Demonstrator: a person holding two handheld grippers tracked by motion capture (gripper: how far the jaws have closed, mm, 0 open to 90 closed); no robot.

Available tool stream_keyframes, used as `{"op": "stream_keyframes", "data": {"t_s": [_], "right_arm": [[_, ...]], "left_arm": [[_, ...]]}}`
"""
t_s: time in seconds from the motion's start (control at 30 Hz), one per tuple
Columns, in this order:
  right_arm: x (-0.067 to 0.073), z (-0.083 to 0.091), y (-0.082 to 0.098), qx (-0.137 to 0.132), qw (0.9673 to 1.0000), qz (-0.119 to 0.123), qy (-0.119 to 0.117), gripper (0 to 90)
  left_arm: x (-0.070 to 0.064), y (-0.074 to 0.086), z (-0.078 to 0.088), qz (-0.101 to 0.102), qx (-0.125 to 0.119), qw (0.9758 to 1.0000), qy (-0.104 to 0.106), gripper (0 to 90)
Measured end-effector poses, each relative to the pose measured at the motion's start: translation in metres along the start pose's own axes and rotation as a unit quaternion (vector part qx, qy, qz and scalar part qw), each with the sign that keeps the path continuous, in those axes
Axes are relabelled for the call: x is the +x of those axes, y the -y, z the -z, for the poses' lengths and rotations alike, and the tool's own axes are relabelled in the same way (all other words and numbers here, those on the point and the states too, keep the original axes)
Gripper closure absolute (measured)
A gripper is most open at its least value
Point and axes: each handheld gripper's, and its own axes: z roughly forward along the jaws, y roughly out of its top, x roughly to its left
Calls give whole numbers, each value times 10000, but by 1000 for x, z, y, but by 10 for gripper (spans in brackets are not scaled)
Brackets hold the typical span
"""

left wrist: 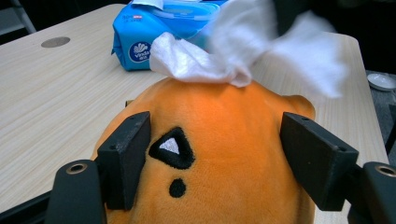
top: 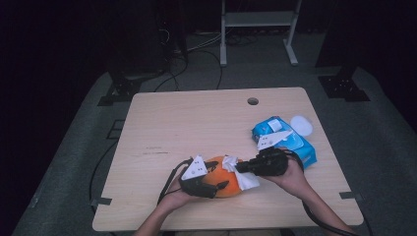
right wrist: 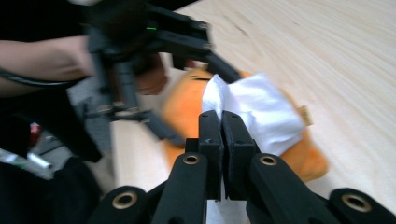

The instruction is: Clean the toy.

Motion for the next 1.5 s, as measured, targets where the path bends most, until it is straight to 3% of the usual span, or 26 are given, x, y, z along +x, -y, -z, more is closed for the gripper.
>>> {"op": "stream_keyframes", "data": {"t_s": [0.1, 0.23, 0.33, 0.47, 0.57, 0.63, 0.7, 0.83, 0.9, 1.03, 1.1, 1.3, 1.4, 1.5], "right_arm": [[-5, -9, -1, -56, 10000, -15, 67, 848], [-5, -17, -2, -123, 9996, 138, 233, 750], [-6, -22, -3, -95, 9997, 151, 178, 660], [-8, -37, 3, 50, 9999, 87, -80, 613], [-9, -42, 12, -19, 9998, 17, -200, 636], [-7, -43, 16, -33, 9997, -8, -233, 665], [-2, -42, 18, -8, 9997, 112, -221, 697], [7, -41, 18, 156, 9988, 371, -272, 734], [9, -41, 17, 218, 9986, 431, -225, 748], [10, -38, 16, 287, 9982, 501, -134, 777], [10, -36, 15, 277, 9983, 510, -75, 788], [7, -22, 18, 341, 9978, 490, 271, 800], [3, -13, 24, 305, 9979, 369, 429, 802], [7, -9, 27, 255, 9982, 329, 422, 804]], "left_arm": [[-1, 0, 0, 2, 9, 10000, 14, 262], [-2, 1, 1, -31, 28, 10000, 33, 264], [-4, 1, 0, -118, 87, 9999, 91, 265], [-6, 1, 0, -182, 237, 9994, 190, 253], [-3, -1, 4, -166, 261, 9992, 264, 190], [2, -7, 12, -18, 128, 9993, 346, 153], [7, -9, 18, 87, 95, 9993, 356, 106], [10, -4, 18, -37, 320, 9984, 468, 95], [8, 2, 13, -323, 460, 9970, 534, 95], [11, 7, 12, -268, 553, 9957, 697, 135], [11, 8, 11, -227, 568, 9958, 681, 178], [9, 9, 5, -39, 421, 9986, 313, 318], [12, 11, 3, 163, 365, 9989, 232, 331], [12, 11, 2, 207, 338, 9991, 164, 331]]}}
